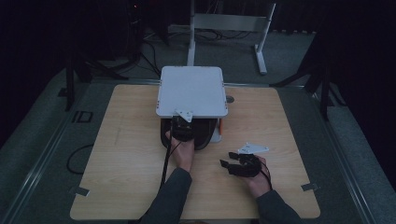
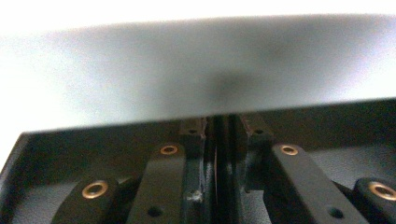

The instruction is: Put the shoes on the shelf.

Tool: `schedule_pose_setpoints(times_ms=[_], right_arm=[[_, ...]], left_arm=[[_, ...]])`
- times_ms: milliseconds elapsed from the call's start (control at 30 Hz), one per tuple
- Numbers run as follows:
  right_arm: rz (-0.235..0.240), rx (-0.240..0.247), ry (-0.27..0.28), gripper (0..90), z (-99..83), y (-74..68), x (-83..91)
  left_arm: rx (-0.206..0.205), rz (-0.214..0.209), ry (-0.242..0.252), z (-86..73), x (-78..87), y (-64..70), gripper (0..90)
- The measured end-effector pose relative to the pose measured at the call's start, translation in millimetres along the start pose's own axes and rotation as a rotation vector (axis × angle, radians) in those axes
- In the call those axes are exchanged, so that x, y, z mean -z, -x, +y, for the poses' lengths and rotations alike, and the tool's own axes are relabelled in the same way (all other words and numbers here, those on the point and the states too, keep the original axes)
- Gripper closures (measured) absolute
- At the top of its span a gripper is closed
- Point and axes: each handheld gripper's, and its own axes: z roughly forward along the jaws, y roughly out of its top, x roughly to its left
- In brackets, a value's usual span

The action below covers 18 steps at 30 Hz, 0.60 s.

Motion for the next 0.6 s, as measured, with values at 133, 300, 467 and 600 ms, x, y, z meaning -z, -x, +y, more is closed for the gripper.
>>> schedule_pose_setpoints(times_ms=[133, 300, 467, 600], right_arm=[[0.0, -0.001, 0.0, 45.4, 0.0, 0.1, 0.2], [-0.001, -0.001, 0.0, 45.5, -0.1, 0.1, 0.3], [-0.001, -0.002, 0.0, 45.4, -0.2, 0.4, 0.4], [-0.001, -0.002, 0.0, 45.4, -0.3, 0.3, 0.4]], left_arm=[[0.0, 0.004, 0.008, 0.4, -2.0, 0.7, 75.1], [0.002, 0.021, 0.018, 0.4, -6.2, 3.5, 74.6], [0.008, 0.024, 0.029, 1.1, -8.5, 3.0, 74.2], [0.01, 0.028, 0.044, 2.7, -10.5, 2.7, 73.7]])
